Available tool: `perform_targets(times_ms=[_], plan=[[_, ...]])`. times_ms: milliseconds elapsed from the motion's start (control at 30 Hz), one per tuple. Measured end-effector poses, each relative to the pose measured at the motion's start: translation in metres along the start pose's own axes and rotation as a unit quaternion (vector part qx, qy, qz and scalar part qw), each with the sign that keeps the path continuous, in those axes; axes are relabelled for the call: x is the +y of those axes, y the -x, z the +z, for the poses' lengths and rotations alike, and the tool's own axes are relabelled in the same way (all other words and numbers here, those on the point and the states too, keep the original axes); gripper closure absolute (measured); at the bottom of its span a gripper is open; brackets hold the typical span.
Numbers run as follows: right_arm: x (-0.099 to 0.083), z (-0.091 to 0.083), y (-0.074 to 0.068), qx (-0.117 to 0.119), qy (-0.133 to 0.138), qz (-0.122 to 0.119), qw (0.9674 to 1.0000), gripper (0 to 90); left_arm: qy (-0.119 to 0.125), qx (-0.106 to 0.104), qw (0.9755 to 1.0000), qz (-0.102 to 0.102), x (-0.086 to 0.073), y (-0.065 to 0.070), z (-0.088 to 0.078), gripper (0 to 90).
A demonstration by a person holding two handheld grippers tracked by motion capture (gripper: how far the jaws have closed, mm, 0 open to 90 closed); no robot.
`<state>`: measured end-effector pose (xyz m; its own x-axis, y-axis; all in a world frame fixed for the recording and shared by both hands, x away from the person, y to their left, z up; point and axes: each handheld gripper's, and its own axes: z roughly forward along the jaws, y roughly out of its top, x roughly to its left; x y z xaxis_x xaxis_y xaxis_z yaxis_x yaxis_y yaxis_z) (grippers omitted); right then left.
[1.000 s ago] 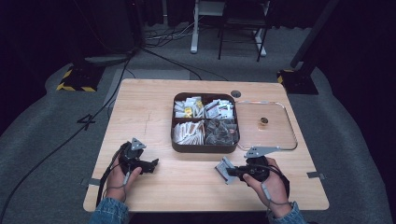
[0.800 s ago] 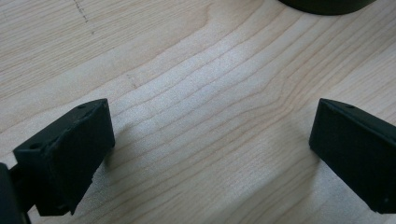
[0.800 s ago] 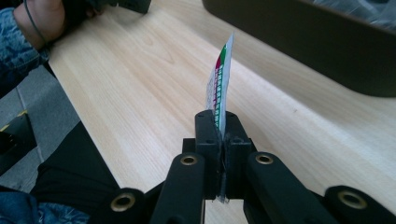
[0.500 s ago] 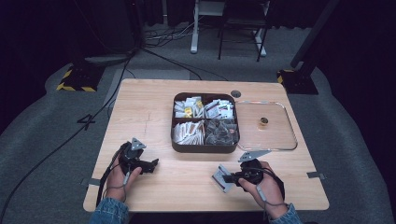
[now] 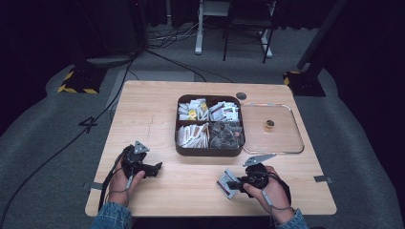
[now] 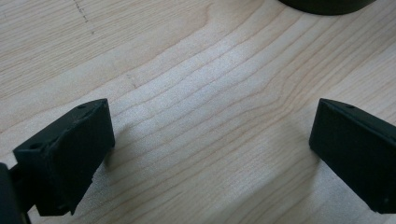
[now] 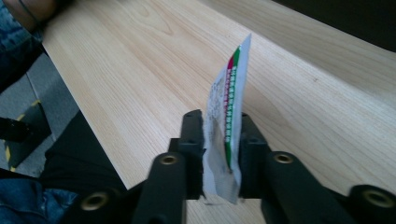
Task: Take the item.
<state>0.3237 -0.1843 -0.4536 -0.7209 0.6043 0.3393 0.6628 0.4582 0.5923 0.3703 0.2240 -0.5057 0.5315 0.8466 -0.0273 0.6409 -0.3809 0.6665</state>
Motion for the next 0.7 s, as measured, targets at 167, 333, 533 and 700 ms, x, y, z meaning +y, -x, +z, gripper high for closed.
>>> perform_targets(times_ms=[167,333,533,700], plan=[[-0.001,0.004,-0.001,0.006,0.0,0.005,1.0,61.3,0.0,0.0,1.0,0.0,0.0,0.0,0.0,0.4],[-0.001,0.004,0.0,0.003,0.003,0.004,1.0,56.8,0.0,0.0,1.0,0.0,0.0,0.0,0.0,0.4],[0.0,0.0,0.005,-0.031,0.02,-0.012,0.9993,45.5,0.0,0.0,1.0,0.0,0.0,0.0,0.0,0.4],[0.001,-0.005,0.01,-0.06,0.04,-0.019,0.9972,40.5,0.0,0.0,1.0,0.0,0.0,0.0,0.0,0.4]])
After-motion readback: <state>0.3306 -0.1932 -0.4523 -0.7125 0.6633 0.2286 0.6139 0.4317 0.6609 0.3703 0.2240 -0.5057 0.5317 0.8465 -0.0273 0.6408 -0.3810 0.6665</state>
